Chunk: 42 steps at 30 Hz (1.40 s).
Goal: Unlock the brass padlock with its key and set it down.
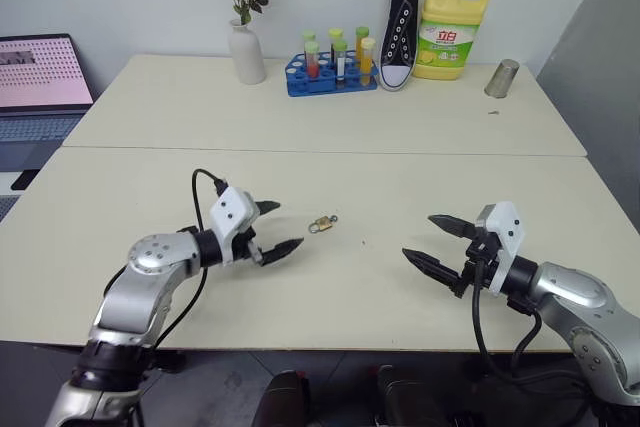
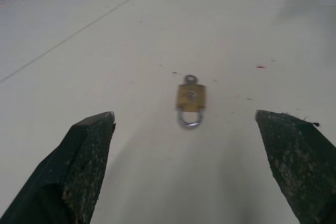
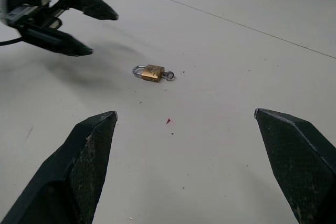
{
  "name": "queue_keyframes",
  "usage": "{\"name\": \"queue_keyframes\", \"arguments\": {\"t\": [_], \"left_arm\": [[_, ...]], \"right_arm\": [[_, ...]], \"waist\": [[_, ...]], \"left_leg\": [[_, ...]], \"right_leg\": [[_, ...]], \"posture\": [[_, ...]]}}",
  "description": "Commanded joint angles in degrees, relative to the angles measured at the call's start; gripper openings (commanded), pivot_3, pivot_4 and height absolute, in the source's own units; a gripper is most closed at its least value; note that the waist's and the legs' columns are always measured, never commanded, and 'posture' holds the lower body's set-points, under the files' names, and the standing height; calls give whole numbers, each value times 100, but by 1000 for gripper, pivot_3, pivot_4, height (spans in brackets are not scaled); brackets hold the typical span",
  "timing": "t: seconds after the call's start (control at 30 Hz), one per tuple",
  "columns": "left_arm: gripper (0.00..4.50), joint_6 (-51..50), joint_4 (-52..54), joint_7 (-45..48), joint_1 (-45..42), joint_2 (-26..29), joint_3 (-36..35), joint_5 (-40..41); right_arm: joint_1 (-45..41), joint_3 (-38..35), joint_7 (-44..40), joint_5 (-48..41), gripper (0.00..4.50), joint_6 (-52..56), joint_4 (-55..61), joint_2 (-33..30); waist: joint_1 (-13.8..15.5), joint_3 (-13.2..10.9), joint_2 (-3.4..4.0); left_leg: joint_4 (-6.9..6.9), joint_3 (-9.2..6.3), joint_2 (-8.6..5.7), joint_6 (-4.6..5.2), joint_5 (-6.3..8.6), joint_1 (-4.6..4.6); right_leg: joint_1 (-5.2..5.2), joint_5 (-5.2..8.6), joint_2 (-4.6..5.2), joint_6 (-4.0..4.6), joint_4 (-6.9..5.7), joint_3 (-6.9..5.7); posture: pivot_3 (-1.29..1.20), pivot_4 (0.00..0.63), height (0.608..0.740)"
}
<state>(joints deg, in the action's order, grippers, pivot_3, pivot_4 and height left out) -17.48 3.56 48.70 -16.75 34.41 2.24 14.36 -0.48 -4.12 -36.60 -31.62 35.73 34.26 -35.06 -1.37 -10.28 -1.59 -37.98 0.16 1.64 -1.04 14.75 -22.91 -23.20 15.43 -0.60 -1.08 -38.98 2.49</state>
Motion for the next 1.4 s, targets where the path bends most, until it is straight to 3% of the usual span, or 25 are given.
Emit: {"name": "queue_keyframes", "arguments": {"t": [0.03,0.33,0.8,0.9,1.2,1.4], "left_arm": [[4500,35,-119,-44,-256,-239,313,-154],[4500,-6,-962,-154,-725,-590,777,-572],[4500,3,-1756,338,-1272,-625,919,-713],[3942,12,-1929,421,-1411,-667,978,-769],[1029,-16,-2204,577,-1619,-729,1119,-959],[954,-39,-2241,647,-1619,-715,1150,-1052]], "right_arm": [[-68,55,151,-2,4394,57,292,19],[-162,150,306,-183,4394,407,553,-24],[-163,166,396,-288,4394,642,782,7],[-178,173,405,-302,4435,647,784,3],[-194,180,422,-302,4435,643,794,12],[-123,183,426,-297,4435,638,849,0]], "waist": [[-12,0,0],[-21,-1,-1],[-19,-1,-2],[-19,-1,-2],[-19,0,-2],[-19,0,-3]], "left_leg": [[0,2,0,0,0,-2],[2,-3,5,0,0,-1],[1,-3,4,0,0,-2],[1,-3,4,0,0,-3],[1,-3,3,0,0,-3],[1,-3,2,0,0,-2]], "right_leg": [[-1,0,0,0,1,1],[-3,0,-9,0,-2,0],[-3,0,-9,0,-1,0],[-3,0,-9,0,0,-1],[-3,0,-9,0,0,0],[-3,0,-9,0,-1,0]], "posture": [[0,150,740],[0,150,740],[0,150,740],[0,150,740],[0,150,740],[0,150,740]]}}
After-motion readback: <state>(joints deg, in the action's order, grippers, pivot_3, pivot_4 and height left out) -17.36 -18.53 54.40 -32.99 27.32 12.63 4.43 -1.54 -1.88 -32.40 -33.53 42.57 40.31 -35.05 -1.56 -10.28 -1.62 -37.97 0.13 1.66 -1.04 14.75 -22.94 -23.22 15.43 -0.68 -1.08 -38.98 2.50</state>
